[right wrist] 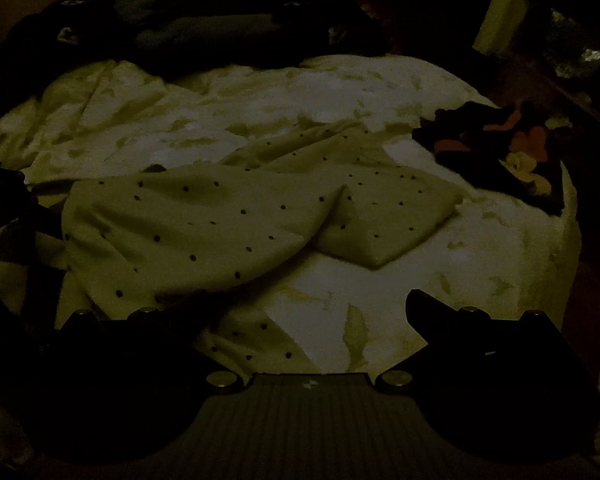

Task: Fold large clothes

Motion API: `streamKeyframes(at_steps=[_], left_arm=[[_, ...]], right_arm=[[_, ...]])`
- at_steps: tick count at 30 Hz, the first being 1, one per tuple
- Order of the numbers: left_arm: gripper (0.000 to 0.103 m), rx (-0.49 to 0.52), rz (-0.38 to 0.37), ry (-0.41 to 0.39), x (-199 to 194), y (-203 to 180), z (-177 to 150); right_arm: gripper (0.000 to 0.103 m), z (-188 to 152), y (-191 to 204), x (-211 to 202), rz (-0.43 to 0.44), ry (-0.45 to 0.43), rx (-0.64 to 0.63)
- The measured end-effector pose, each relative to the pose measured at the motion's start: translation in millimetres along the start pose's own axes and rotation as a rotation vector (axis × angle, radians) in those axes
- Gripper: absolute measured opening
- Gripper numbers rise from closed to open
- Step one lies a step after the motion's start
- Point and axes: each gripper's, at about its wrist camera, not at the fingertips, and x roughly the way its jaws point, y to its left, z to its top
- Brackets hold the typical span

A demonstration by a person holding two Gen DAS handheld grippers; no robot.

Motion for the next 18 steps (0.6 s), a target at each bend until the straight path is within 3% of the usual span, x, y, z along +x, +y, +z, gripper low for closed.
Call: streamKeyframes(at_steps=[7,18], left_arm=[[0.103,-0.003,0.005,-0.001,5.3,-5.3,7.9],[0.103,-0.115,0.062,-0.019,4.4,-3.4,18.4]], right_arm=[[0.103,-6.7,-3.7,-3.2,0.001,-0.014,0.007],[0.103,-12.7,-26.7,0.1,0.113,-0.066,0.043]])
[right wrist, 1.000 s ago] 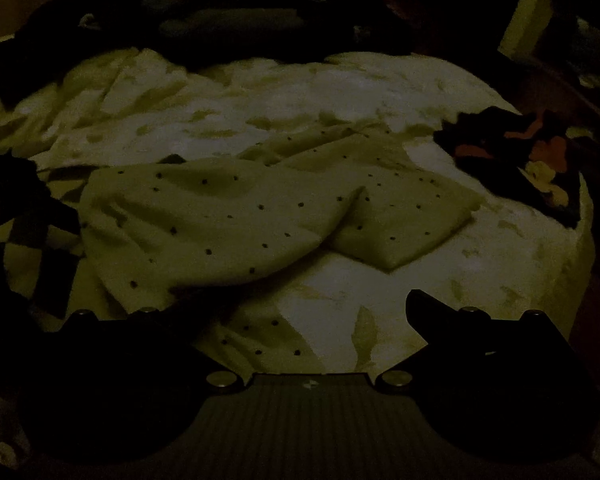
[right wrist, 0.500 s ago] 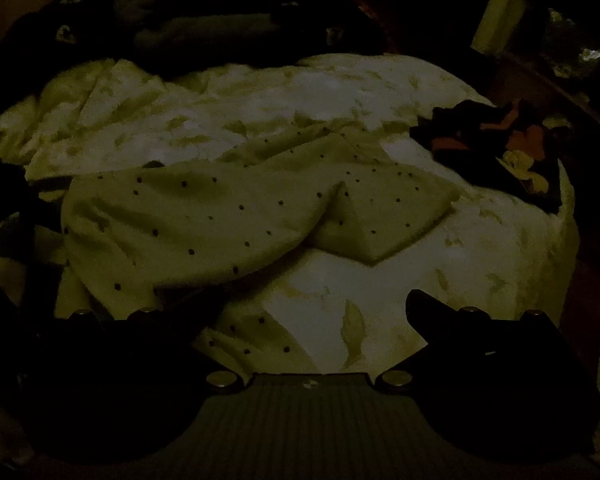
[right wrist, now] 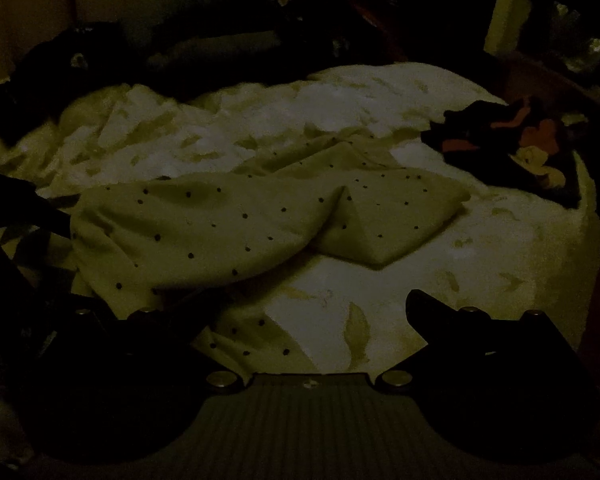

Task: Fold large clothes

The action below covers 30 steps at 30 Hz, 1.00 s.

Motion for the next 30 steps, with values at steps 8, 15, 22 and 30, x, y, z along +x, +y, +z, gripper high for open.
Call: streamKeyframes(at_steps=[8,15,22,30], left_arm=[[0.103,-0.237,0.145,-0.025,-12.6,-6.5,14.2],[0.103,-0.198,0.385,0.114,28.6,-68.0,52.0],[0.103,-0.269,0.510,0.216,40.9,-81.9,44.0],[0.051,-0.505,0.479,0.072,34.4,-49.4,79.1]], right_arm=[[0.102,5.9,-56.4,8.9,0.220,-0.133,-0.090],[0.103,-25.0,-160.7,23.9,0.532,-0.197,-0.088],[0.103,-25.3,-200.7,7.8,0.496,-0.136,-0.202],[0.102,6.2,-195.2,-11.9,0.559,0.178,-0.185]])
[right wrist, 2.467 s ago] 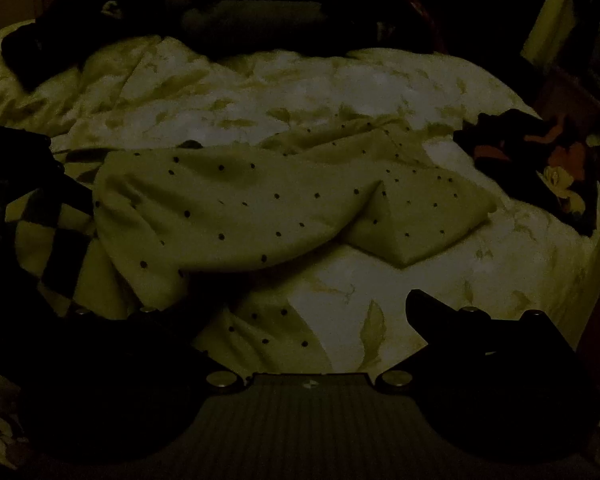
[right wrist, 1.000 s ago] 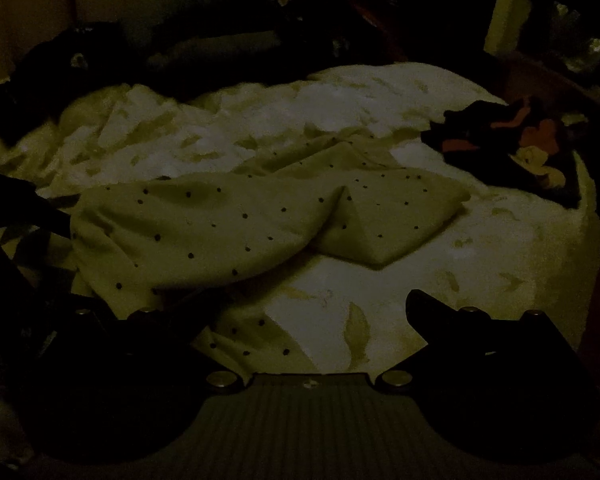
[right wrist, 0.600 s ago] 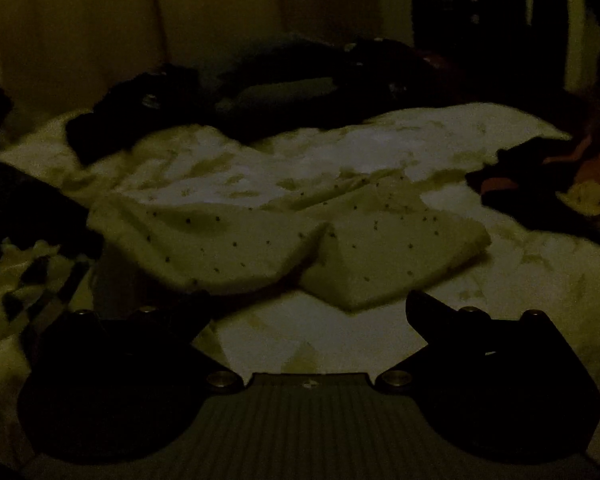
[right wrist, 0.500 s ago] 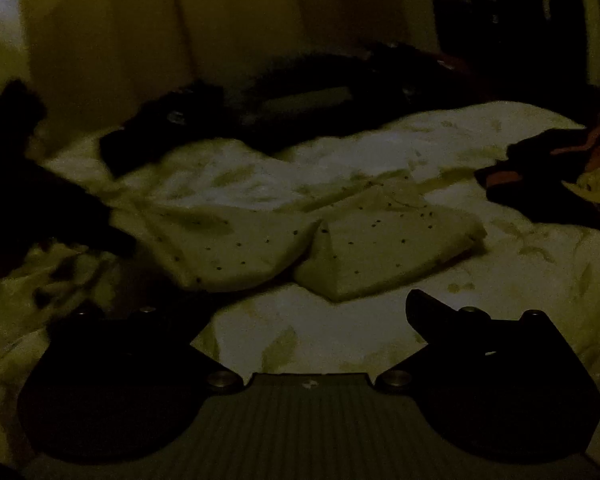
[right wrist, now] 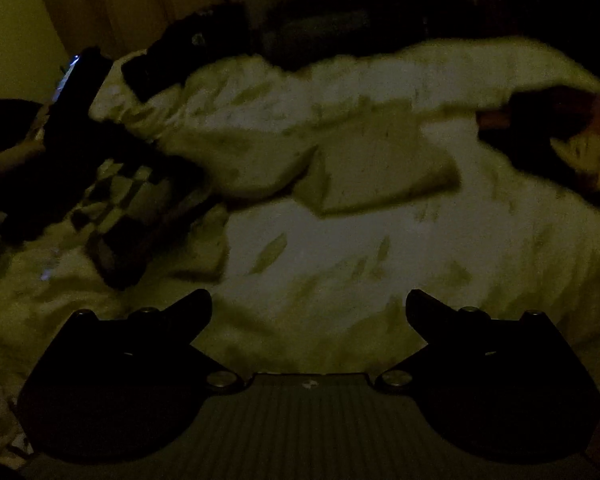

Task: Fold large clothes

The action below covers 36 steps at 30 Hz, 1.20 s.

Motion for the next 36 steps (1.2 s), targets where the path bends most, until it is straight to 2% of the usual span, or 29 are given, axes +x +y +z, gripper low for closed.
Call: streamKeyframes(at_steps=[2,3,4,6,8,9,10,11,13,14,15,16,18,21,22,23,25,27,29,30,31,32,33,34,35,36], left_arm=[[0.050,-0.048,-0.078,-0.116,-41.7,-24.7,11.4],[0.050,-0.075,-0.111,-0.166,-62.0,-38.3,14.5],[0.050,-0.104,-0.149,-0.202,-81.2,-52.7,15.8],[0.050,-0.158,-0.277,-0.242,-113.3,-89.2,13.2],[0.053,-0.109,-0.354,-0.245,-124.4,-125.8,7.9],[0.059,-0.108,-0.376,-0.205,-117.9,-141.1,4.3],[0.060,-0.116,-0.375,-0.152,-104.5,-150.1,-0.2],[0.071,-0.141,-0.345,-0.102,-89.9,-151.0,-5.3],[0.073,-0.195,-0.282,-0.009,-67.0,-136.5,-11.6],[0.081,-0.223,-0.250,-0.013,-60.5,-116.5,-15.6],[0.100,-0.237,-0.216,-0.034,-58.3,-97.6,-18.5],[0.103,-0.253,-0.144,-0.048,-57.8,-73.2,-21.7],[0.103,-0.292,0.008,-0.096,-64.6,-25.6,-26.0],[0.103,-0.294,0.158,-0.198,-83.1,57.0,-25.0],[0.103,-0.291,0.229,-0.221,-93.2,88.5,-21.9],[0.103,-0.328,0.320,-0.243,-102.4,116.8,-15.5],[0.103,-0.502,0.472,-0.306,-132.8,180.5,-17.1],[0.103,-0.690,0.585,-0.435,-171.0,237.9,-35.1],[0.103,-0.813,0.705,-0.538,-203.7,282.1,-64.9],[0.103,-0.843,0.752,-0.539,-212.7,299.3,-76.3],[0.103,-0.854,0.773,-0.510,-220.0,320.5,-89.6],[0.103,-0.843,0.751,-0.459,-222.0,336.6,-95.6],[0.103,-0.795,0.704,-0.339,-224.2,353.6,-100.1],[0.103,-0.723,0.697,-0.217,-227.3,361.4,-98.8],[0.103,-0.672,0.712,-0.163,-235.3,361.7,-95.5],[0.103,-0.636,0.728,-0.170,-248.8,358.1,-94.5]], right_arm=[[0.101,8.9,0.4,-15.4,0.006,0.057,0.041],[0.101,16.5,-1.7,-25.7,-0.017,0.081,0.073],[0.101,21.2,-3.9,-32.1,-0.031,0.091,0.091],[0.101,39.7,-16.6,-54.8,-0.088,0.103,0.160],[0.101,59.9,-32.1,-69.9,-0.169,0.110,0.197],[0.101,65.2,-36.6,-73.8,-0.201,0.110,0.199],[0.102,74.6,-47.4,-80.1,-0.293,0.121,0.198],[0.102,81.2,-55.0,-80.1,-0.365,0.155,0.195],[0.102,91.4,-72.5,-78.9,-0.448,0.223,0.205],[0.102,94.9,-77.3,-78.3,-0.458,0.235,0.210],[0.102,100.8,-81.0,-76.1,-0.460,0.247,0.212],[0.102,106.9,-81.2,-71.4,-0.452,0.260,0.212],[0.102,116.6,-72.3,-57.1,-0.417,0.275,0.210],[0.102,135.8,-44.8,-29.2,-0.344,0.289,0.191],[0.102,141.5,-33.4,-15.7,-0.316,0.299,0.173],[0.102,146.5,-25.5,-5.1,-0.295,0.305,0.165],[0.102,152.3,-11.9,10.3,-0.243,0.309,0.145],[0.102,157.5,-1.2,22.1,-0.201,0.314,0.088],[0.102,161.5,3.5,32.3,-0.193,0.342,0.031],[0.102,162.5,2.3,34.4,-0.185,0.351,0.017],[0.102,163.3,1.1,35.6,-0.167,0.363,0.009],[0.102,162.7,-2.1,36.6,-0.152,0.372,0.005],[0.102,162.1,-6.8,37.9,-0.134,0.391,-0.002],[0.102,161.6,-10.2,38.9,-0.127,0.403,-0.007],[0.102,160.7,-15.2,37.5,-0.122,0.417,-0.024],[0.102,159.6,-18.5,36.7,-0.124,0.422,-0.040]])
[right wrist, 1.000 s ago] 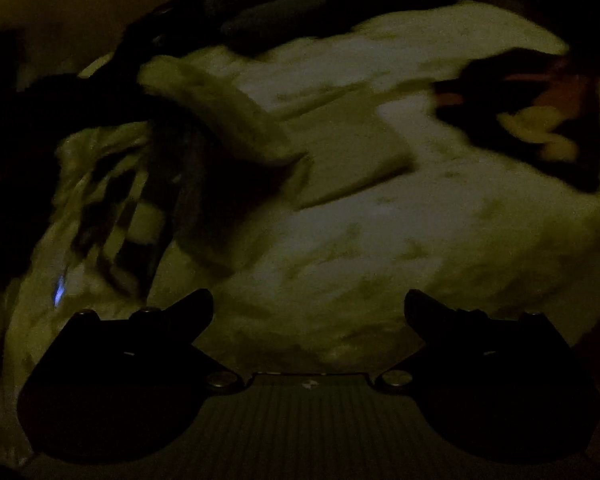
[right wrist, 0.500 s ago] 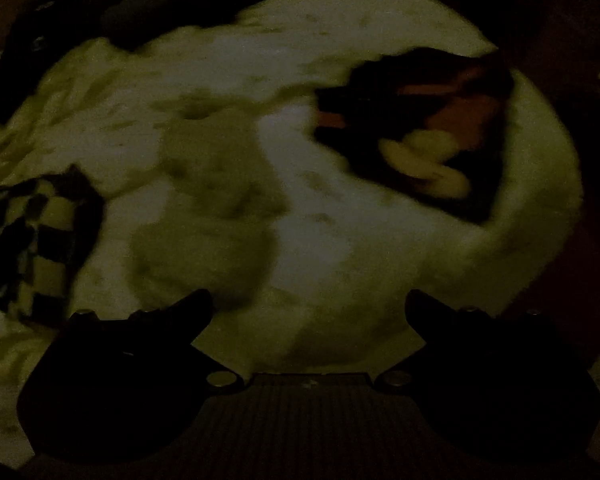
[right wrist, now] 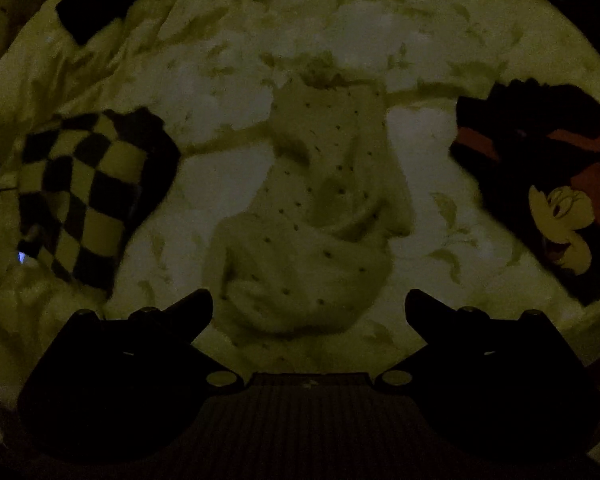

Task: Fold large clothes

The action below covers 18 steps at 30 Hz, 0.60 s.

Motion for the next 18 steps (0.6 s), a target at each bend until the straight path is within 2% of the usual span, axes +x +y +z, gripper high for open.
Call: streamKeyframes(at_steps=[3,7,8,9,10,11,12,14,15,17,18], left_arm=[[0.103,-0.021,0.012,-0.153,-52.7,20.8,15.5],[0.103,0.068,0.071,-0.151,-99.7,36.2,49.1],[0.103,0.060,0.073,-0.141,-101.8,38.6,61.1],[0.103,0.032,0.053,-0.134,-118.0,32.1,78.8],[0.103,0.021,-0.004,-0.152,-139.7,21.1,92.1],[0.103,0.020,-0.088,-0.206,-170.7,10.0,108.3],[0.103,0.042,-0.161,-0.290,-201.9,-9.0,125.1],[0.103,0.198,-0.228,-0.412,-254.5,-51.2,155.9],[0.103,0.270,-0.234,-0.446,-270.9,-67.4,168.7],[0.103,0.375,-0.224,-0.449,-297.1,-86.6,198.5],[0.103,0.395,-0.173,-0.446,-302.5,-88.0,210.4]], right_arm=[[0.102,-1.5,-12.5,4.8,-0.019,0.015,-0.036],[0.102,1.1,-23.0,8.6,-0.015,0.042,-0.049],[0.102,3.3,-21.7,9.5,-0.013,0.037,-0.075],[0.102,4.6,-17.2,11.7,-0.013,0.035,-0.093],[0.102,7.0,-11.9,14.7,-0.012,0.038,-0.130],[0.102,8.4,-6.7,16.8,-0.016,0.042,-0.149],[0.102,10.6,-2.4,18.7,-0.015,0.042,-0.163],[0.102,15.1,8.6,16.4,0.016,0.021,-0.172],[0.102,15.7,11.2,15.3,0.024,0.018,-0.170],[0.102,18.6,19.5,18.0,0.050,0.040,-0.164],[0.102,19.0,21.4,18.6,0.054,0.043,-0.165]])
